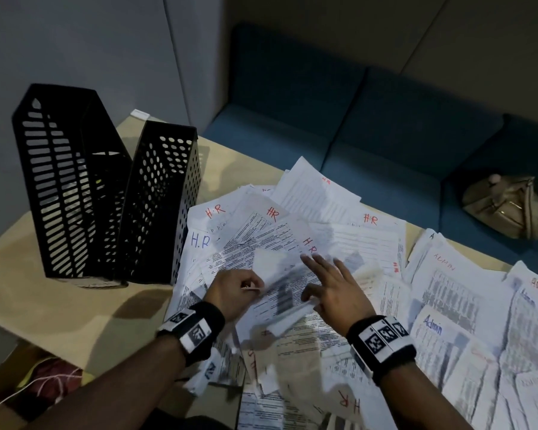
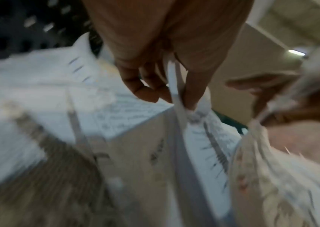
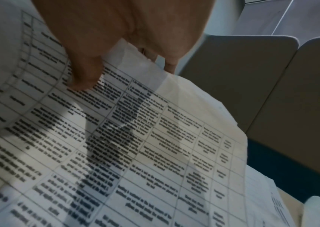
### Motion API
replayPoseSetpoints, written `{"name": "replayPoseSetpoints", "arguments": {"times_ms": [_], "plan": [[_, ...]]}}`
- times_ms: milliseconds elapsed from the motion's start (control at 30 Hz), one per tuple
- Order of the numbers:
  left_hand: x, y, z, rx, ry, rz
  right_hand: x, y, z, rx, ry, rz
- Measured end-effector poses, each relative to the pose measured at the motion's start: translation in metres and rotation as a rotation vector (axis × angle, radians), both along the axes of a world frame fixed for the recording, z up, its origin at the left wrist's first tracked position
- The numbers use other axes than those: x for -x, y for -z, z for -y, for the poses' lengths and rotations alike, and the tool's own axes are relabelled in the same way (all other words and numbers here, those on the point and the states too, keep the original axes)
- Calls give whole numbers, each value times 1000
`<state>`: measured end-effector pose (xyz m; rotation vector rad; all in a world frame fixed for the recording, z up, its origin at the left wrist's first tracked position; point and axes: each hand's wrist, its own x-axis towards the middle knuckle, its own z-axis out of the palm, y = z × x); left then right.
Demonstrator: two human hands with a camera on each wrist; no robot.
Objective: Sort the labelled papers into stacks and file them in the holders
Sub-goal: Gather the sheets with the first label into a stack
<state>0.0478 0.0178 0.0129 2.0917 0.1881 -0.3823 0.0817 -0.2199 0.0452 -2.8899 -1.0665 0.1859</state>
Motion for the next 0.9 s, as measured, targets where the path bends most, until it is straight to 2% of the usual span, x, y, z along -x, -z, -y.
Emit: {"name": "replayPoseSetpoints", "arguments": {"times_ms": [67,133,233,300,333,433,467,567,733,800,900], "plan": [[3,-5,-1,19,127,137,-5,-4,-4,-55,8,9],[7,-10,-3,81,145,125,-10,-6,-7,-117,24,-34],[9,-16,-9,189,17,162,-15,-7,-5,-228,81,-167],[8,-17,-21,294,-53,117,-17,-10,0,-320,228,-272],[8,-18,-26,273,-48,98,-19,-10,6,-398,321,-296],[12,-15,-38,4,-5,158,-23,-12,24,-577,547,-312],[14,-11,-39,-20,-46,163,-24,-14,28,-615,600,-328],[15,-8,-37,147,-249,111,-24,-21,30,-695,706,-381],[2,-12,-32,232,-400,70,-23,-32,37,-919,902,-364],[0,-8,-35,269,-464,68,-24,-30,44,-908,965,-315],[-1,-4,-40,222,-489,58,-23,-33,44,-814,917,-335]]}}
